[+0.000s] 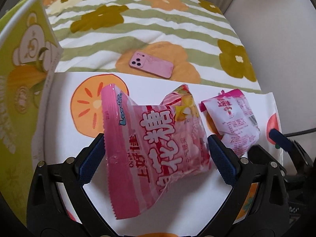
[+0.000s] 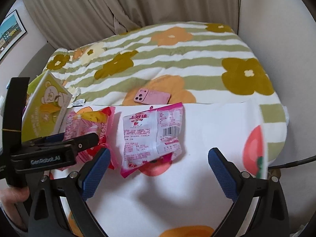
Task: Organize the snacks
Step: 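Grasp the pink marshmallow bag with the left tool while the right tool grasps the pink-white bag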
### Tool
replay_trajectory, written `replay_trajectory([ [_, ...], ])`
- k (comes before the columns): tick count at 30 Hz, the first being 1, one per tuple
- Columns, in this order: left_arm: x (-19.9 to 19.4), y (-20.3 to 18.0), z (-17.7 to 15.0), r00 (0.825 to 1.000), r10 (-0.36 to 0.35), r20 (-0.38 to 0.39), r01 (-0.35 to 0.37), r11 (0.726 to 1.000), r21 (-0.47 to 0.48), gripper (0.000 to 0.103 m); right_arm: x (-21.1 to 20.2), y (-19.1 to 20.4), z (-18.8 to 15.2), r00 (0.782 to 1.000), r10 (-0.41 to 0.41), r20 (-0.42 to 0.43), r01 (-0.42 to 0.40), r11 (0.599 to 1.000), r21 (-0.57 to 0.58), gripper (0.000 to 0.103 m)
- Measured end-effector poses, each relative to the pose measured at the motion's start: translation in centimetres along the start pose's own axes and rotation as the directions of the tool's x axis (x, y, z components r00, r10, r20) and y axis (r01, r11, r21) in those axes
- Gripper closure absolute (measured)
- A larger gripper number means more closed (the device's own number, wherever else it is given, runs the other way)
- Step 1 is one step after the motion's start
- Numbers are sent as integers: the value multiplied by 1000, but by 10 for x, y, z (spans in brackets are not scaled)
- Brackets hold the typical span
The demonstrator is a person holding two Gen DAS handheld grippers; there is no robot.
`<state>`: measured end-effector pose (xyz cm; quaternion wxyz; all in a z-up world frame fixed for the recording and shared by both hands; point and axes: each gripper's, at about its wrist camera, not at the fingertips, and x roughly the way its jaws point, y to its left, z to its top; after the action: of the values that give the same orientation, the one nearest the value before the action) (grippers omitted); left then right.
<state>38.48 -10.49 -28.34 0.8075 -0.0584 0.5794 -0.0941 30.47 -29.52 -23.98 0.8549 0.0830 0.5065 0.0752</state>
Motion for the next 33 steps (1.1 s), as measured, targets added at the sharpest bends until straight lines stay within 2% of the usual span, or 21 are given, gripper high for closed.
replay_trajectory([
  [1, 1, 1, 0, 1000, -9, -6, 9, 1000, 5, 12, 5, 0, 1, 1000, 4, -7, -4, 1000, -1, 5],
  [3, 4, 2, 0, 1000, -27, -15, 27, 1000, 8, 16, 14, 1, 4, 1000, 11, -19, -11, 1000, -3, 5],
  [5, 6, 3, 0, 999, -48, -22, 48, 999, 18, 28, 22, 3, 7, 999, 12, -30, -13, 1000, -9, 5],
  [8, 5, 6, 1, 997, -70, -19, 70, 997, 14, 38, 30, 4, 9, 999, 15, -39, -16, 1000, -15, 5],
  [19, -8, 17, 0, 1000, 3, 8, -3, 998, 68, 41, 50, 10, 14, 998, -8, -60, 5, 999, -51, 5],
  [26, -9, 21, -2, 1000, 8, 5, -8, 997, 74, 41, 61, 14, 14, 997, -23, -73, 19, 998, -52, 5],
  [29, -10, 21, -3, 1000, 11, 5, -11, 997, 75, 41, 63, 16, 14, 996, -39, -80, 34, 997, -62, 9],
  [33, -13, 23, -5, 1000, 14, 12, -15, 997, 73, 41, 66, 21, 14, 994, -75, -82, 67, 993, -95, 19],
])
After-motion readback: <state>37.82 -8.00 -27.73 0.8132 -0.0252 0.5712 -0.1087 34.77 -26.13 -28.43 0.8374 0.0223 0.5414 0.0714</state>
